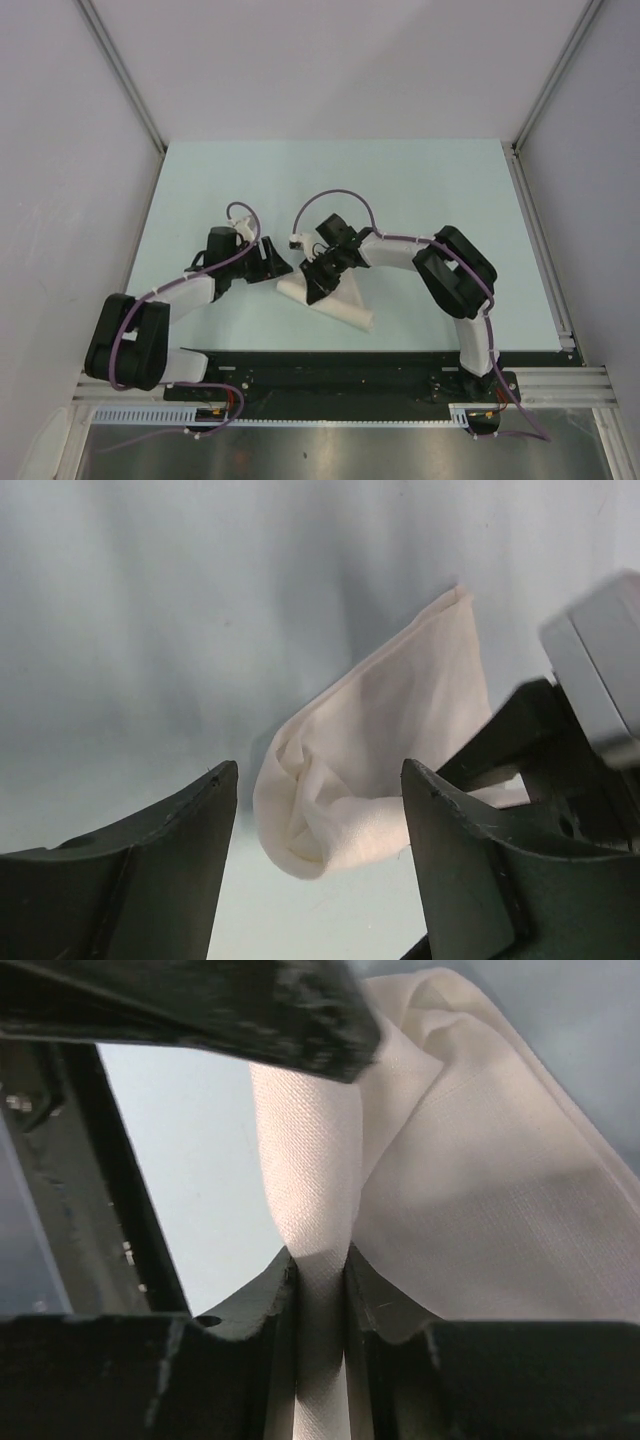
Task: Fold the napkin, place the utensils inside, and roll it up
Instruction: Roll the napkin with the utensil
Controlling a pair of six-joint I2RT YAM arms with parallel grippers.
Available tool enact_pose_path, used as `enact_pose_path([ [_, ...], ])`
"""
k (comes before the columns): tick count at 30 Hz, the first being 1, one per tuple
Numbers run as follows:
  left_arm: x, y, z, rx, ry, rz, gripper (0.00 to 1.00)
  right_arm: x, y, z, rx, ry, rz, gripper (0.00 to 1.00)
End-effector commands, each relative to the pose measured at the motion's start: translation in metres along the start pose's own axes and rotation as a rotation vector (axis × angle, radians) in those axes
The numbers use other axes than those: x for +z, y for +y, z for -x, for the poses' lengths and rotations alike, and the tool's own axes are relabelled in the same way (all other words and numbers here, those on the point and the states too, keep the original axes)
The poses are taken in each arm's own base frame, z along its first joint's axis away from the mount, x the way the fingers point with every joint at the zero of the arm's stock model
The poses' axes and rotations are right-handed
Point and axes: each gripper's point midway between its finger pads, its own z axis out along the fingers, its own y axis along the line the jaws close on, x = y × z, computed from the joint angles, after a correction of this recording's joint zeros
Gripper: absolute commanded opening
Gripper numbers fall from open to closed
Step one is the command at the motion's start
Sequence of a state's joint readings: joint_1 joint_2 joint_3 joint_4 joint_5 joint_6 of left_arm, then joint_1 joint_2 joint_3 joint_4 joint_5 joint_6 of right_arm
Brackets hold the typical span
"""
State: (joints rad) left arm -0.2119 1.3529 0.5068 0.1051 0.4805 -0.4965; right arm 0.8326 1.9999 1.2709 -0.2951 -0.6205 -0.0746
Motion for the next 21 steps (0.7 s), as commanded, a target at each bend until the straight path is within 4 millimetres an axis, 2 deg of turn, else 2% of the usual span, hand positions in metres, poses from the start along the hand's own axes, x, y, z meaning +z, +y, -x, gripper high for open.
enact_pose_path([
  [1, -0.007, -0.008, 0.006, 0.065, -0.058, -0.046, 0.68, -0.005, 0.023, -0.005, 0.172, 0.037, 0.266, 0.22],
  [7, -0.007, -0.012, -0.003, 0.076, -0.045, -0.083, 0.55, -0.006, 0.003, -0.003, 0.253, 0.01, 0.307, 0.22],
  [15, -0.005, -0.019, -0.01, 0.071, -0.03, -0.138, 0.52, 0.003, -0.011, -0.008, 0.306, 0.026, 0.312, 0.22],
  [21, -0.001, -0.022, -0.015, 0.065, -0.009, -0.161, 0.43, 0.007, -0.02, -0.011, 0.343, 0.032, 0.307, 0.22],
])
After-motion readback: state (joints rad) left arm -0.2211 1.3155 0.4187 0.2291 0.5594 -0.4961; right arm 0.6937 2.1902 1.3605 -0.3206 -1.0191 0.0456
